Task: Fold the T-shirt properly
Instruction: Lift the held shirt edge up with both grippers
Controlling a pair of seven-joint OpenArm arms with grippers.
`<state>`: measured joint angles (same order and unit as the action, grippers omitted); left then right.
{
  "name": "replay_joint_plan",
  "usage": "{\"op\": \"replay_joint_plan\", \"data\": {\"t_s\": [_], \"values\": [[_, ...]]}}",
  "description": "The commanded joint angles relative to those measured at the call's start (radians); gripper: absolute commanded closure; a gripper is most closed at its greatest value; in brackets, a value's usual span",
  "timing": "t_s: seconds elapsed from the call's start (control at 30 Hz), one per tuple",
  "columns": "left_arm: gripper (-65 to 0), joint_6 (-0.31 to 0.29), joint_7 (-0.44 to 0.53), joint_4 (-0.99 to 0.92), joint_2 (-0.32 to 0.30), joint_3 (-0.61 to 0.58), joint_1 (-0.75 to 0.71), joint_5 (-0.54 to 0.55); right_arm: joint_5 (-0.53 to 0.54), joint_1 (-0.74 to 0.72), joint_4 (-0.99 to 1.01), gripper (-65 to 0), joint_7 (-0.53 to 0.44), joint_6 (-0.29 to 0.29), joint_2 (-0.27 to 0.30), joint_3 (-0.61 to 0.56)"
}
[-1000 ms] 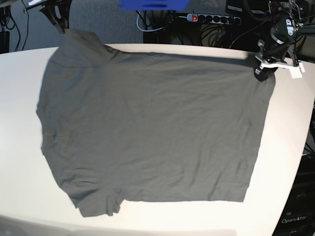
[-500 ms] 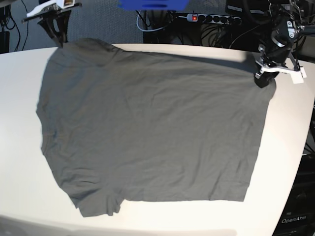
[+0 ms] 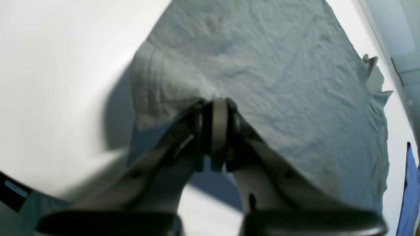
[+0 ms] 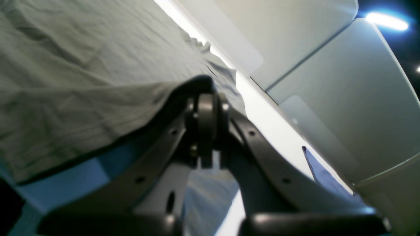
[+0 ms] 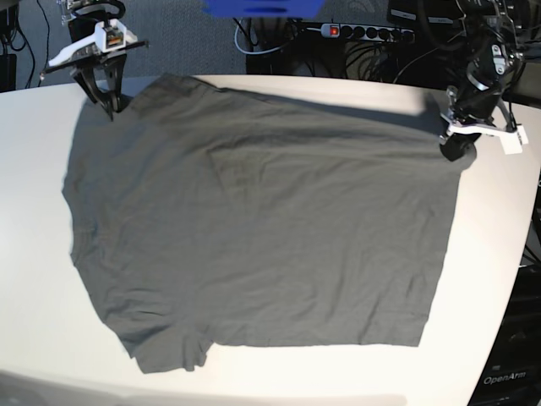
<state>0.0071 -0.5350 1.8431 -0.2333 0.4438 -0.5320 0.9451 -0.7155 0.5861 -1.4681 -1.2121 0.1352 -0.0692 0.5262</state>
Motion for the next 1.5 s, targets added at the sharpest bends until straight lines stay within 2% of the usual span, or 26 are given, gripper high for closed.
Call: {"op": "replay_joint_plan", "data": {"t_s": [0.0, 0.13, 0.33, 0.53, 0.77, 0.87, 1.0, 1.27, 1.37, 1.47], "values": [[-2.5, -0.008, 0.02, 0.016, -0.01, 0.005, 0.002, -0.002, 0.024, -0.008, -0.01, -0.4, -0.024, 0.016, 0.004, 0.007], [-2.5, -0.008, 0.019, 0.016, -0.01, 0.003, 0.022, -0.008, 0.026, -0.054, -0.009, -0.4, 0.005, 0.073, 0.004, 0.008], [-2.5, -0.008, 0.017, 0.014, -0.01, 0.006, 0.04, -0.008, 0.026, -0.13, -0.006, -0.4, 0.028, 0.122, 0.006, 0.005], [-2.5, -0.008, -0.092, 0.014, -0.011, 0.013, 0.083, -0.013, 0.027, -0.22, 0.011, -0.4, 0.059, 0.231, 0.004, 0.005], [-2.5, -0.008, -0.099, 0.016, -0.002, 0.008, 0.088, -0.093, 0.026, -0.308, 0.082, -0.4, 0.061, 0.294, 0.006, 0.004], [-2.5, -0.008, -0.099, 0.014, -0.002, 0.011, 0.089, -0.105, 0.026, -0.344, 0.111, -0.4, 0.084, 0.343, 0.006, 0.005], [-2.5, -0.008, -0.099, 0.016, -0.002, 0.011, 0.088, -0.125, 0.026, -0.392, 0.136, -0.4, 0.093, 0.349, 0.004, 0.005], [-2.5, -0.008, -0.099, 0.02, -0.002, 0.011, 0.086, -0.169, 0.026, -0.483, 0.143, -0.4, 0.176, 0.353, 0.007, -0.002], [-2.5, -0.008, -0.099, 0.02, -0.002, 0.011, 0.086, -0.18, 0.027, -0.516, 0.143, -0.4, 0.191, 0.403, 0.007, 0.005], [-2.5, -0.006, -0.099, 0.02, -0.002, 0.011, 0.086, -0.18, 0.027, -0.532, 0.174, -0.4, 0.196, 0.41, 0.009, 0.004]]}}
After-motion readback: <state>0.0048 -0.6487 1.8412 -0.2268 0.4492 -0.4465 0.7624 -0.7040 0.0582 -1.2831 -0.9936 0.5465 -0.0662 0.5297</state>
